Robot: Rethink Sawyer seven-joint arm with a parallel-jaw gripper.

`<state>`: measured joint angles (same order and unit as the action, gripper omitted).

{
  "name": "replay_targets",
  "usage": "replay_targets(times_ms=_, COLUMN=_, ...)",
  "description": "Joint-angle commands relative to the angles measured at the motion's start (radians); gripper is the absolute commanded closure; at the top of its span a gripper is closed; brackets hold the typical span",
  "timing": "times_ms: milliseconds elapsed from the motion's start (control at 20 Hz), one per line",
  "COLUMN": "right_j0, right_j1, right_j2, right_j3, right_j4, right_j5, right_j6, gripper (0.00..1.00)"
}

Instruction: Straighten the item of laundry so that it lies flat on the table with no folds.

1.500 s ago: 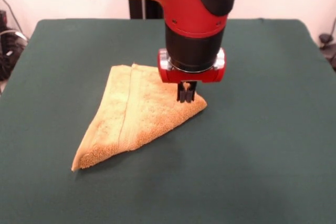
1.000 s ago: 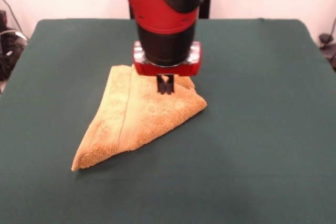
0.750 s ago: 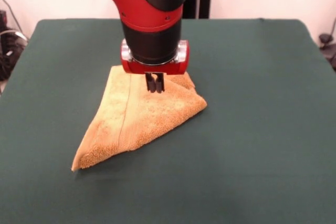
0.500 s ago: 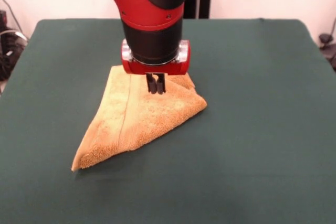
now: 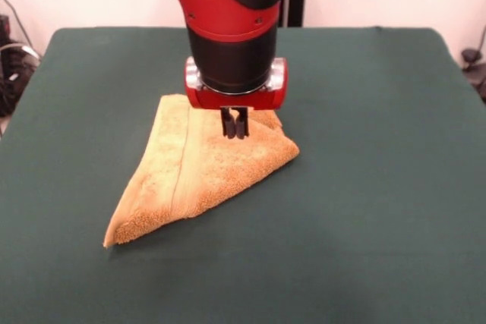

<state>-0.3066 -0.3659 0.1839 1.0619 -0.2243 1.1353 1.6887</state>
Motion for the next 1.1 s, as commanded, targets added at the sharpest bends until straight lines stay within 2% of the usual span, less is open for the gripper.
replay_targets(times_ms=50, right_j0=0.09, right_j1=0.072, right_j2=0.095, right_j3=-0.04, right_j4=0.022, right_j5=0.133, right_j6=-0.002, gripper=1.0)
replay_targets(times_ms=450, right_j0=0.122, right_j1=0.094, right_j2=0.086, right_j3=-0.077, right_j4=0.032, right_j5=0.158, right_j6=0.004, gripper=1.0)
replay_targets(times_ms=1100, right_j0=0.106, right_j1=0.078, right_j2=0.082, right_j3=-0.02, right_j4=0.037, right_j5=0.103, right_j6=-0.033, gripper=1.0)
